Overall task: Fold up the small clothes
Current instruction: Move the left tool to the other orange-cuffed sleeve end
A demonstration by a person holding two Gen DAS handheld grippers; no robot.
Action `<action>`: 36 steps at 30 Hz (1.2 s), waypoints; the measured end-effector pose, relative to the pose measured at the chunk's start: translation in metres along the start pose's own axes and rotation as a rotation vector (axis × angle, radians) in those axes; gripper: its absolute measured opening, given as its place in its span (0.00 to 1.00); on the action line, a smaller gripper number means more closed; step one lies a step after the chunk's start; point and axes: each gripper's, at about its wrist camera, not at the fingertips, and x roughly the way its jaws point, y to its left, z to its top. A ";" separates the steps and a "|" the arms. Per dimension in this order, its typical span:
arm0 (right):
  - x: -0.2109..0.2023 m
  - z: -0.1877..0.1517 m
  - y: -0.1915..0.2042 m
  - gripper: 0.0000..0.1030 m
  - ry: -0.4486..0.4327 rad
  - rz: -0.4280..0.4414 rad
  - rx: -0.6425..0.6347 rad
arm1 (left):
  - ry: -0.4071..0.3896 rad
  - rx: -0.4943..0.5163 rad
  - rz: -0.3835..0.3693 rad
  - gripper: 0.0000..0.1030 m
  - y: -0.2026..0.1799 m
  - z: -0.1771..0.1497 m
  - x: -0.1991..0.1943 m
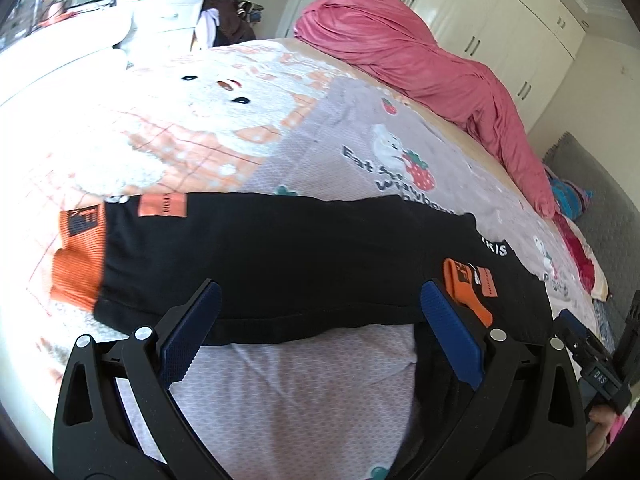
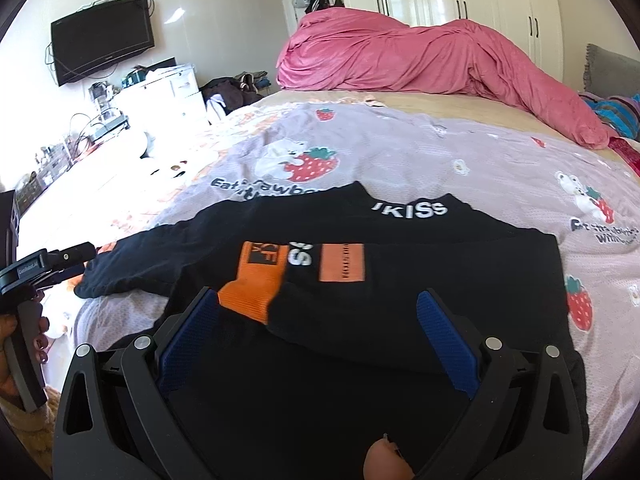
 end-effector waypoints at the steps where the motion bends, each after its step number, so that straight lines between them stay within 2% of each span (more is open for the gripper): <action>1: 0.002 0.001 0.004 0.96 0.003 0.008 -0.002 | 0.000 -0.006 0.004 0.91 0.002 0.001 0.000; 10: 0.017 0.008 0.043 0.96 0.015 0.059 -0.055 | -0.011 -0.076 0.062 0.91 0.037 0.003 -0.010; 25: 0.034 0.011 0.093 0.96 0.031 0.102 -0.144 | -0.022 -0.205 0.095 0.91 0.089 0.002 -0.027; 31: 0.039 0.008 0.107 0.96 0.044 0.122 -0.165 | -0.007 -0.250 0.091 0.91 0.106 -0.003 -0.030; 36: 0.043 0.005 0.115 0.96 0.051 0.129 -0.178 | 0.025 -0.318 0.040 0.91 0.122 -0.009 -0.026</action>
